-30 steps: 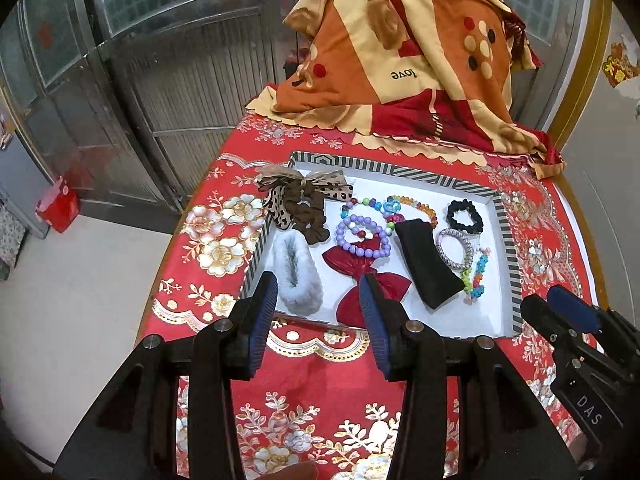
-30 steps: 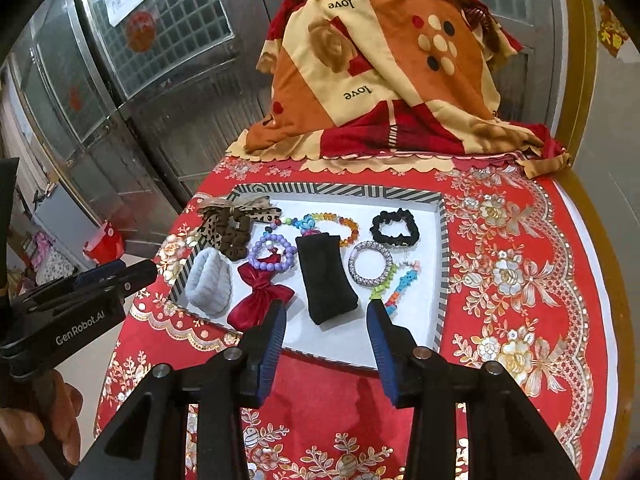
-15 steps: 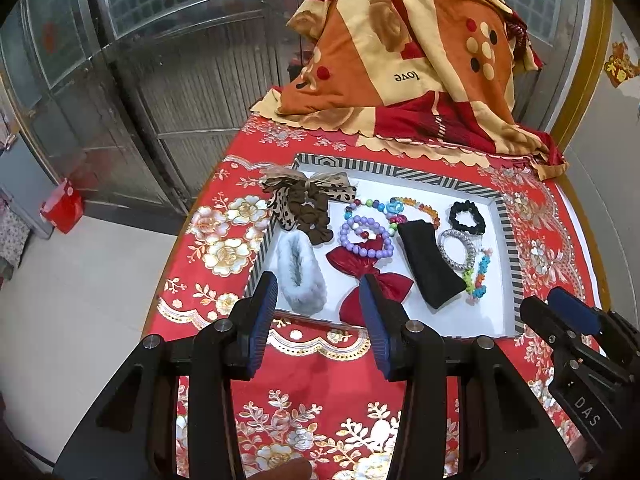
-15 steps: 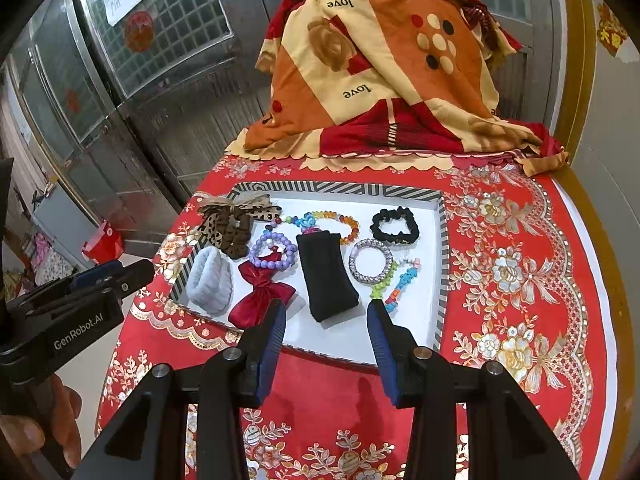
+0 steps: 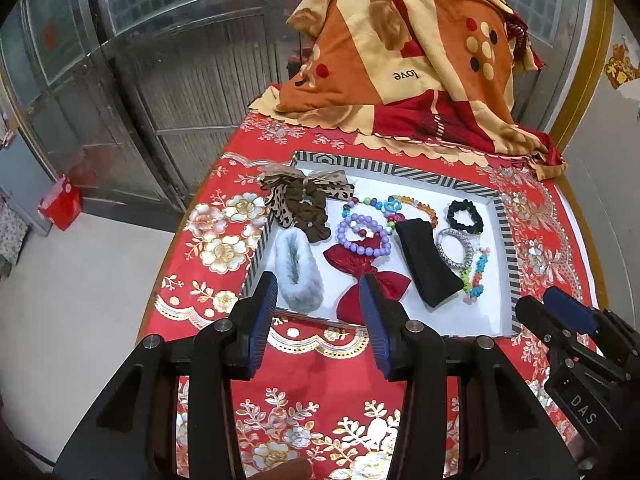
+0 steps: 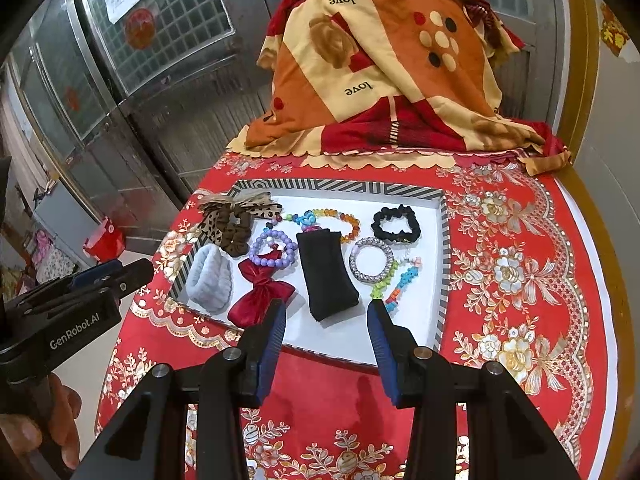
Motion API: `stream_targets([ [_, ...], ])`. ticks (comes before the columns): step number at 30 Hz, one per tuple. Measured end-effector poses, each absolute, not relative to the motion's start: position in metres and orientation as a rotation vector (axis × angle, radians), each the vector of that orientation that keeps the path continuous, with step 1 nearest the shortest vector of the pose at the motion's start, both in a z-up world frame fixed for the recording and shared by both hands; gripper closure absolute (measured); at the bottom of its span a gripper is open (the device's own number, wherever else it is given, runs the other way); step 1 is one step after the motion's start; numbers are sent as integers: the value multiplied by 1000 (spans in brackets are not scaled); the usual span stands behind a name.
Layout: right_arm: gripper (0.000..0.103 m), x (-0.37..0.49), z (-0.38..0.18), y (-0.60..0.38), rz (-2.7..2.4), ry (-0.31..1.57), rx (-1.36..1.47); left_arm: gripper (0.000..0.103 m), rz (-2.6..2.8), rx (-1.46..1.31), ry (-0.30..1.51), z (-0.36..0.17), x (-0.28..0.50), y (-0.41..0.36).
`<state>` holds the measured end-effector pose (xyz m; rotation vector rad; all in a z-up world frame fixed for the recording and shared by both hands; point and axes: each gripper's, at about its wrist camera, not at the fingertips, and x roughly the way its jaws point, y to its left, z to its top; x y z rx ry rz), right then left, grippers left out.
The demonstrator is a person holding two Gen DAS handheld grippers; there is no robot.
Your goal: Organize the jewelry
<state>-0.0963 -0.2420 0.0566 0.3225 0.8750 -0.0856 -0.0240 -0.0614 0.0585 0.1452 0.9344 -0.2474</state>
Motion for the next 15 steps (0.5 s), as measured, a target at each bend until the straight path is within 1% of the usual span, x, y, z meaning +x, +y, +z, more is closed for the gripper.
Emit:
stream_targets([
  [15, 62, -96, 55, -241, -82, 881, 320, 61, -253, 156, 940, 57, -26, -61],
])
